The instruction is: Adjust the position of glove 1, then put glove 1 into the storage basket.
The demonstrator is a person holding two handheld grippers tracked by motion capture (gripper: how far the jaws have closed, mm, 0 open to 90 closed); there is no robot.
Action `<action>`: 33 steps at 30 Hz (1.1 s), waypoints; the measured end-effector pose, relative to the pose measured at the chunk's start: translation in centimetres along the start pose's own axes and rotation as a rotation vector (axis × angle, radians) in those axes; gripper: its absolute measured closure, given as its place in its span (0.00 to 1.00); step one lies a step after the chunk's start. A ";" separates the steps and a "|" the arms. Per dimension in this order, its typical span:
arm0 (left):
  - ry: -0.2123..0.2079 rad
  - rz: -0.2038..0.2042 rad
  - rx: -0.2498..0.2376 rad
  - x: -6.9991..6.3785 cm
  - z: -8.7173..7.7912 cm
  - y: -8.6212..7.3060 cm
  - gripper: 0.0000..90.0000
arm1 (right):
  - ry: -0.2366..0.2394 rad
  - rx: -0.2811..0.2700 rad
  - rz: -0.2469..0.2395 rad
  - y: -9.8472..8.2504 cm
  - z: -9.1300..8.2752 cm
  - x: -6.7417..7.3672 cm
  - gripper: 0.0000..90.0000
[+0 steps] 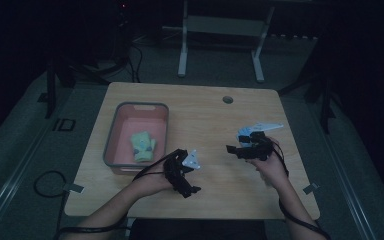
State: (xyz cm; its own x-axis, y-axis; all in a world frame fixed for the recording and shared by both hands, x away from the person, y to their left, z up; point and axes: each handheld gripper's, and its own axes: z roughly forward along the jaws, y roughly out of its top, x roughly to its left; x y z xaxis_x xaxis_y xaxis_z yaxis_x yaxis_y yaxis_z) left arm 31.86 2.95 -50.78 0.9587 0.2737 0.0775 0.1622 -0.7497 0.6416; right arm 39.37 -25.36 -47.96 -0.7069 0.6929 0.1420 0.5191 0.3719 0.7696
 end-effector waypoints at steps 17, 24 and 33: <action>-0.039 -0.018 -0.011 -0.8 3.0 -3.5 0.03 | -0.140 0.002 0.004 -3.3 -3.7 -3.2 0.48; -0.030 -0.016 -0.017 -1.0 3.2 -4.4 0.03 | -0.182 -0.006 -0.003 -3.6 -4.9 -4.3 0.50; -0.013 -0.008 -0.045 -1.4 3.2 -4.7 0.03 | -0.192 0.022 -0.023 -3.0 -4.4 -6.2 0.55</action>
State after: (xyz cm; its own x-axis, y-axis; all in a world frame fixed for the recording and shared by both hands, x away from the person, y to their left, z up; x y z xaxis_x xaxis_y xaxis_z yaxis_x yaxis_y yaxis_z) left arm 30.50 4.17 -56.38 0.9602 0.2721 0.0624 0.1601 -0.7198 0.6755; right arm 40.05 -33.47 -48.43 -0.6150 0.7885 0.0014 0.5156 0.4007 0.7574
